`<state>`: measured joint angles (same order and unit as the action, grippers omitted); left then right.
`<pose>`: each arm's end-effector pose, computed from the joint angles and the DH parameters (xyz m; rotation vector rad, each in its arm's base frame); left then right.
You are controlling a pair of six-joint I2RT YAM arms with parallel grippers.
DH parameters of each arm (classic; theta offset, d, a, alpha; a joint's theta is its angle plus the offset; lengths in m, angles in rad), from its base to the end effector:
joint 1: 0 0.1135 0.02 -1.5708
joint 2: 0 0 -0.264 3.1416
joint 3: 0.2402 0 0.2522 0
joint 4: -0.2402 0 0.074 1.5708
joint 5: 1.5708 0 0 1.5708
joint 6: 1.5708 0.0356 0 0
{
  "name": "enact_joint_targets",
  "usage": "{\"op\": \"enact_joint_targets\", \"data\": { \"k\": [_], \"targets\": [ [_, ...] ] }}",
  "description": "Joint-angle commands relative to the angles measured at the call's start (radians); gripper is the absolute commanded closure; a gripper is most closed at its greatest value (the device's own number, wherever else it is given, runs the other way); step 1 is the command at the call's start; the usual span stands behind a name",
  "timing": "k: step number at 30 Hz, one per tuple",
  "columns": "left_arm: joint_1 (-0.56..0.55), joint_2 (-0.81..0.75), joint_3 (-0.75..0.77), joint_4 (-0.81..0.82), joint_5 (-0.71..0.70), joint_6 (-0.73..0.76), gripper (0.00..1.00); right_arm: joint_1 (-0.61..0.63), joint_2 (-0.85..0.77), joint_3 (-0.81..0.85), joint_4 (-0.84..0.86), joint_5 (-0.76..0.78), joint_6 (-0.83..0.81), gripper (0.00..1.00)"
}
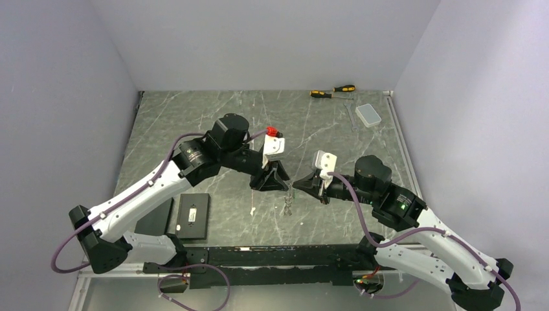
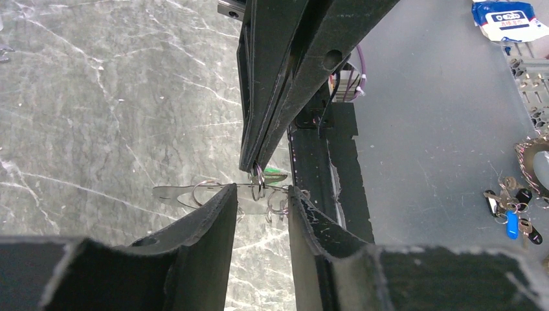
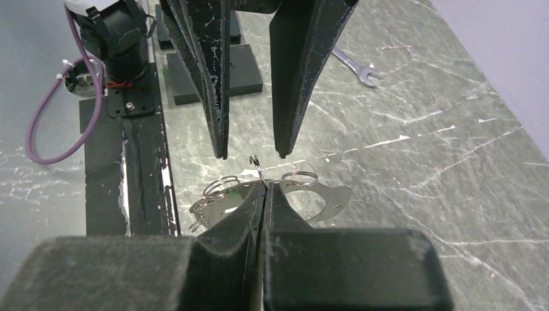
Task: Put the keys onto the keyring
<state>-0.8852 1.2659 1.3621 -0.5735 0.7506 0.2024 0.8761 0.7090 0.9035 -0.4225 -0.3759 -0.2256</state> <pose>0.1507 -0.2226 0.4026 1.4869 1.5056 -1.1832 0.0877 0.1257 0.3674 -1.1963 1.4179 0.7963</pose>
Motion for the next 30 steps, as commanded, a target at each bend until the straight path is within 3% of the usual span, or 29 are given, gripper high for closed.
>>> {"op": "enact_joint_targets", "data": {
  "k": [1,13,24,30],
  "targets": [
    [0.000,0.011,0.045,0.014,0.045,0.024,0.63,0.004,-0.010,0.040,0.043,-0.008,-0.007,1.00],
    [-0.003,0.029,0.017,0.093,0.049,-0.016,0.71,0.004,-0.016,0.028,0.054,-0.012,-0.003,1.00],
    [-0.020,0.047,0.023,0.071,0.027,0.000,0.74,0.004,-0.023,0.025,0.059,-0.012,0.000,1.00],
    [-0.025,0.045,0.015,0.074,0.001,0.006,0.93,0.004,-0.023,0.023,0.061,-0.015,0.003,1.00]
  ]
}}
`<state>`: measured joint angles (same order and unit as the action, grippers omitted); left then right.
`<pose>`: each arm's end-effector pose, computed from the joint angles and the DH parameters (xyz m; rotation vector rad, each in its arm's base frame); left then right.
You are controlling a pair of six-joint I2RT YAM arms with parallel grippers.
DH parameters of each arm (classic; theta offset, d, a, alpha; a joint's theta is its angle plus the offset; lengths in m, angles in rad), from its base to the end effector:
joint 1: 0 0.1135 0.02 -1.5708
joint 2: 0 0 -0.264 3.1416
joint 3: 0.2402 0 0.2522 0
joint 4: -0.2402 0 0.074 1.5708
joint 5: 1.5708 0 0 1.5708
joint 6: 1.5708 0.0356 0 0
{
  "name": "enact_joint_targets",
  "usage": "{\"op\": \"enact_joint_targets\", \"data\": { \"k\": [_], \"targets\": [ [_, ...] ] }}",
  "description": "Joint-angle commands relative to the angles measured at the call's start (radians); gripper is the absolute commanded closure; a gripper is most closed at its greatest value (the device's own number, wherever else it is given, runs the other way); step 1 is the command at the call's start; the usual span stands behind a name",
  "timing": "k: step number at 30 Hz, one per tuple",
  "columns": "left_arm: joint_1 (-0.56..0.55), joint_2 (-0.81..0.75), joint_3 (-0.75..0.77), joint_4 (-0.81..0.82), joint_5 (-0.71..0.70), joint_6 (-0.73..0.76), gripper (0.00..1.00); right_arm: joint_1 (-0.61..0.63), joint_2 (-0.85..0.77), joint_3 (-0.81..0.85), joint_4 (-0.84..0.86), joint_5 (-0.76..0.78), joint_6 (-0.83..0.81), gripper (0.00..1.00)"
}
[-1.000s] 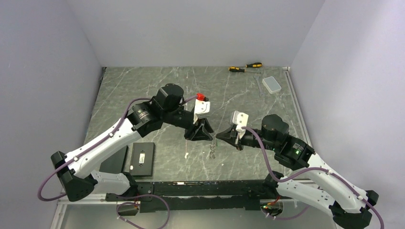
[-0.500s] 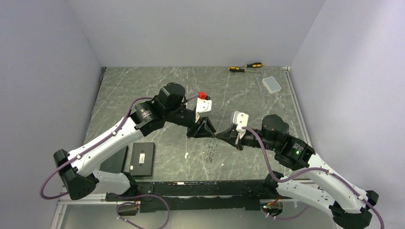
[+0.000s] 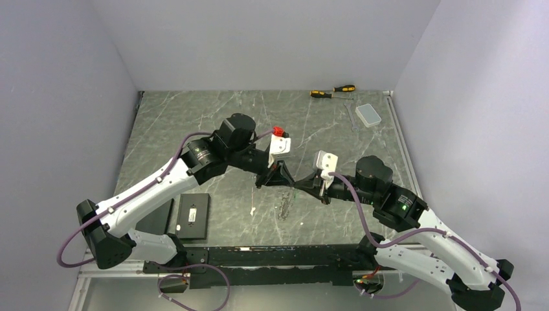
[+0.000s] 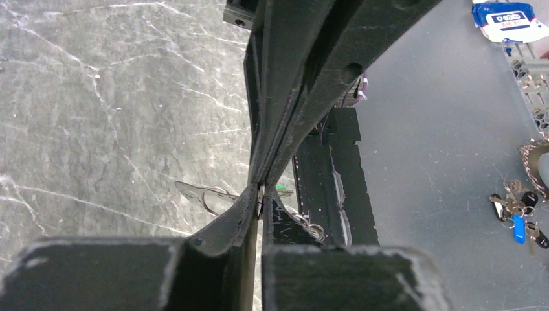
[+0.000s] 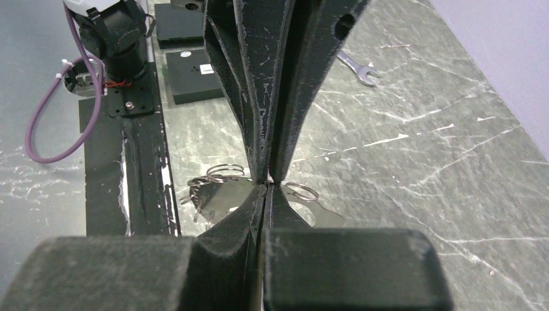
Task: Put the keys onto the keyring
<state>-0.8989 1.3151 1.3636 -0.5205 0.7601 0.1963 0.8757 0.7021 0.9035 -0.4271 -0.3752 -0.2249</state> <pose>0.1575 -0.2374 0.3953 1.4991 1.4928 -1.2038 0.0866 0.1242 0.3678 -1.1941 1.4167 0.7960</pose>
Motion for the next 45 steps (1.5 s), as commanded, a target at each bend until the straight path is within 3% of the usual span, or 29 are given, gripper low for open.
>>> {"op": "enact_joint_targets", "data": {
  "k": [1,7,11,14,25,45],
  "targets": [
    [-0.011,-0.005,0.014,0.024,-0.007,0.012,0.99,0.005,-0.016,0.023,0.067,-0.016,0.002,1.00],
    [-0.011,-0.036,-0.016,0.082,-0.033,-0.014,1.00,0.005,-0.021,0.019,0.070,0.001,0.013,1.00],
    [-0.011,-0.083,-0.059,0.160,-0.062,-0.059,1.00,0.005,-0.040,0.000,0.078,0.023,0.032,0.68],
    [-0.011,-0.116,-0.090,0.213,-0.079,-0.088,1.00,0.005,-0.075,-0.024,0.092,0.040,0.054,0.59],
    [-0.009,-0.186,-0.196,0.391,-0.098,-0.190,1.00,0.005,-0.191,-0.129,0.194,0.092,0.149,0.59],
    [-0.009,-0.215,-0.248,0.501,-0.073,-0.262,1.00,0.005,-0.107,-0.132,0.281,0.073,0.147,0.77]
  ]
}}
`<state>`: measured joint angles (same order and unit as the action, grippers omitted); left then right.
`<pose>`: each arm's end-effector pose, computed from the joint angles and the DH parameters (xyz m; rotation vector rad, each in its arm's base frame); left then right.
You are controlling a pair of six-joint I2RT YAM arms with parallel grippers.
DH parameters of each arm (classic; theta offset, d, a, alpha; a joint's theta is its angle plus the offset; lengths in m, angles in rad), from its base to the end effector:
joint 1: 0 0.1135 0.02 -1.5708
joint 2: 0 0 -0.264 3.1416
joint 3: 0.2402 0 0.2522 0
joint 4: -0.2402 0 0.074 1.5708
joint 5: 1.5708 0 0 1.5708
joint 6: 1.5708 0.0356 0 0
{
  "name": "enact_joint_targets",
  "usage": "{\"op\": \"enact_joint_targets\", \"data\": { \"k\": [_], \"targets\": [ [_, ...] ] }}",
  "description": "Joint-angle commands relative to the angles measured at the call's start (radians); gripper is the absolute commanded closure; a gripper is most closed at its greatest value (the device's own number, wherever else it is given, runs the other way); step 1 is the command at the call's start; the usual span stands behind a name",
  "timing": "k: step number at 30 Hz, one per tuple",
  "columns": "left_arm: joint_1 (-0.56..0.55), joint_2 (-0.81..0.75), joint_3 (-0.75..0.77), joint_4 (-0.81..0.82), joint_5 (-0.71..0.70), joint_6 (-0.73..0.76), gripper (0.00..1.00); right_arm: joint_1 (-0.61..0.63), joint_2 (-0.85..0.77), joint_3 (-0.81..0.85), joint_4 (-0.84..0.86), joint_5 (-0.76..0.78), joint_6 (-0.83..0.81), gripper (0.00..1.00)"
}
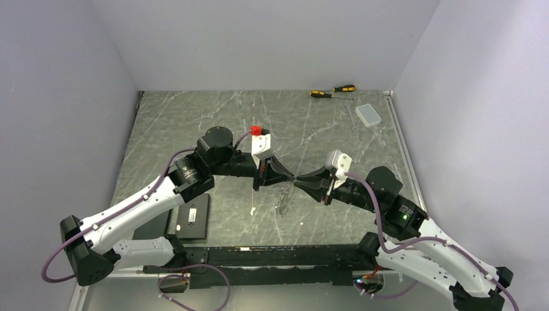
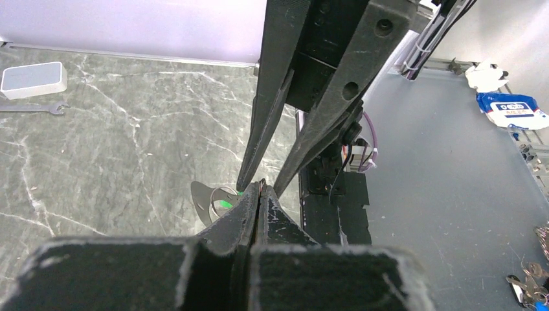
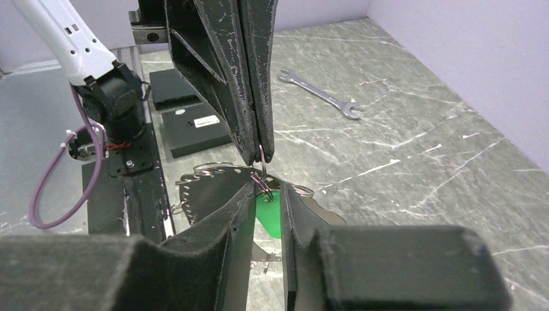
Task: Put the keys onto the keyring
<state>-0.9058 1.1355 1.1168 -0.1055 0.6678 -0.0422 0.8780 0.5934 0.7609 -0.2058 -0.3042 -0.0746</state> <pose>0.1405 -0.2150 0.3957 1.2231 1.3695 -1.2494 0.0816 0.1150 0.3570 -0.9782 1.3622 0.8584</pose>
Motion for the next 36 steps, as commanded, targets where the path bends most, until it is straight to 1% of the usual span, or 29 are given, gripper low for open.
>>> {"op": "enact_joint_targets", "data": {
  "k": [1,7,10,17,22,30,36],
  "targets": [
    [-0.003,-0.036,-0.001,0.088,0.020,-0.025,1.00,0.003,0.002,0.011,0.061,0.002,-0.004,0.80],
    [-0.002,-0.038,-0.004,0.098,0.021,-0.031,1.00,0.003,0.009,0.012,0.064,-0.005,-0.005,0.94],
    [-0.004,-0.039,-0.003,0.098,0.017,-0.031,1.00,0.003,0.012,0.014,0.062,-0.007,-0.008,1.00],
    [-0.003,-0.050,-0.019,0.175,0.016,-0.060,1.00,0.003,0.003,-0.008,0.077,-0.004,0.006,1.00],
    [-0.003,-0.064,-0.047,0.274,0.019,-0.108,1.00,0.003,-0.010,-0.018,0.102,-0.002,0.008,1.00],
    [-0.002,-0.096,-0.134,0.516,-0.038,-0.220,1.00,0.002,0.013,0.028,0.126,-0.048,-0.008,1.00],
    [-0.003,-0.096,-0.171,0.666,-0.084,-0.280,1.00,0.001,0.028,0.034,0.164,-0.042,-0.014,1.00]
  ]
}}
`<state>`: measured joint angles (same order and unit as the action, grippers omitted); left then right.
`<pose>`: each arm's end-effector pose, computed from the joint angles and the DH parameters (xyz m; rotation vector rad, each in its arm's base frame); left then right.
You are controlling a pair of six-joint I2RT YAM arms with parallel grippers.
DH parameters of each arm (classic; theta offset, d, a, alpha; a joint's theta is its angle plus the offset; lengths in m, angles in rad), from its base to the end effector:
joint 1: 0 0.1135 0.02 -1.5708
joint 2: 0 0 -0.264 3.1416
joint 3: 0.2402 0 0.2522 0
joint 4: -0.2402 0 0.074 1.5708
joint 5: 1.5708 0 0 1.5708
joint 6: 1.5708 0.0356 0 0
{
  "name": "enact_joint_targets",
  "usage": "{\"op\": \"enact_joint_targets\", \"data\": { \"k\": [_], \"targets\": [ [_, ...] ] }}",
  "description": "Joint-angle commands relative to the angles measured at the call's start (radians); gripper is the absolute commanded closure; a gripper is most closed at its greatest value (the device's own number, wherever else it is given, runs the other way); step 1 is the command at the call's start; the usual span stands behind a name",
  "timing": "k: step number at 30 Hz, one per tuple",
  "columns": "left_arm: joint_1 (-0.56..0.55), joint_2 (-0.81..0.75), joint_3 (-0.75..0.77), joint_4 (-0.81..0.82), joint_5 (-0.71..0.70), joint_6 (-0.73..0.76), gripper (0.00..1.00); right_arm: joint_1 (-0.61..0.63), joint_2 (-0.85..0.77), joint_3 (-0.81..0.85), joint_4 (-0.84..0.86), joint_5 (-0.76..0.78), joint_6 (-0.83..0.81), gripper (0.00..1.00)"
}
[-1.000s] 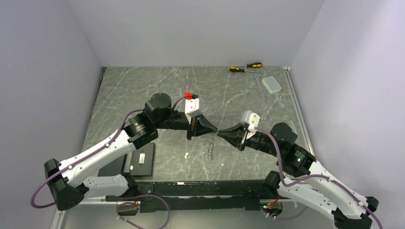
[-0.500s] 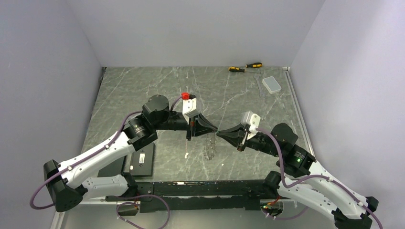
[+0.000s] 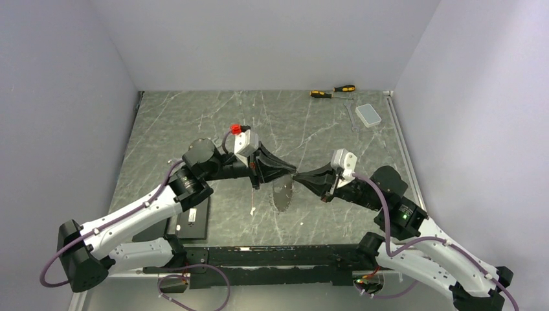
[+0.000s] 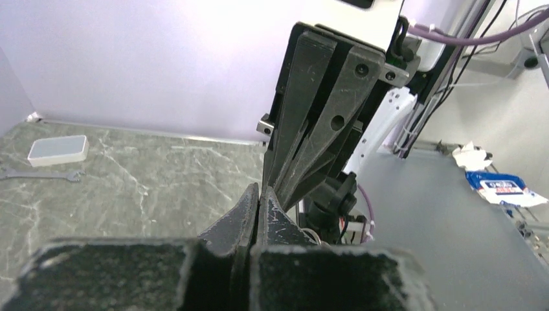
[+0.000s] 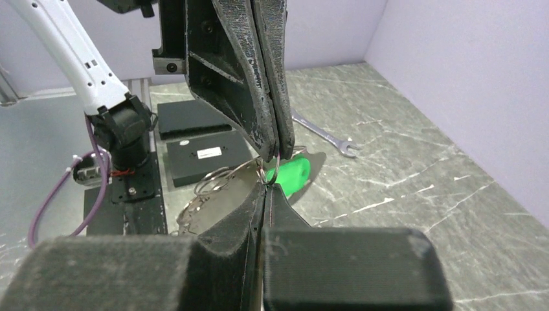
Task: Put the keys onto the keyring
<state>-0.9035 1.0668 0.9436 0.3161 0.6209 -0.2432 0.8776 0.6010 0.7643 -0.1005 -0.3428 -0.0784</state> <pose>0.1348 -0.2045 0.3939 1.0088 1.1937 -1.3517 0.0812 0.1165 0.3686 -0.9688 1.2475 0.8912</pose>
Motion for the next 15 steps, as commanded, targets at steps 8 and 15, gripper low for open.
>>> {"op": "enact_joint_targets", "data": {
  "k": [8,15],
  "targets": [
    [-0.006,-0.015,-0.022,0.372,-0.086,-0.141,1.00,0.001,0.059,0.044,0.132,-0.002,-0.019,1.00],
    [-0.005,-0.004,-0.051,0.447,-0.113,-0.192,1.00,0.001,0.079,0.078,0.191,-0.001,-0.044,1.00]
  ]
}}
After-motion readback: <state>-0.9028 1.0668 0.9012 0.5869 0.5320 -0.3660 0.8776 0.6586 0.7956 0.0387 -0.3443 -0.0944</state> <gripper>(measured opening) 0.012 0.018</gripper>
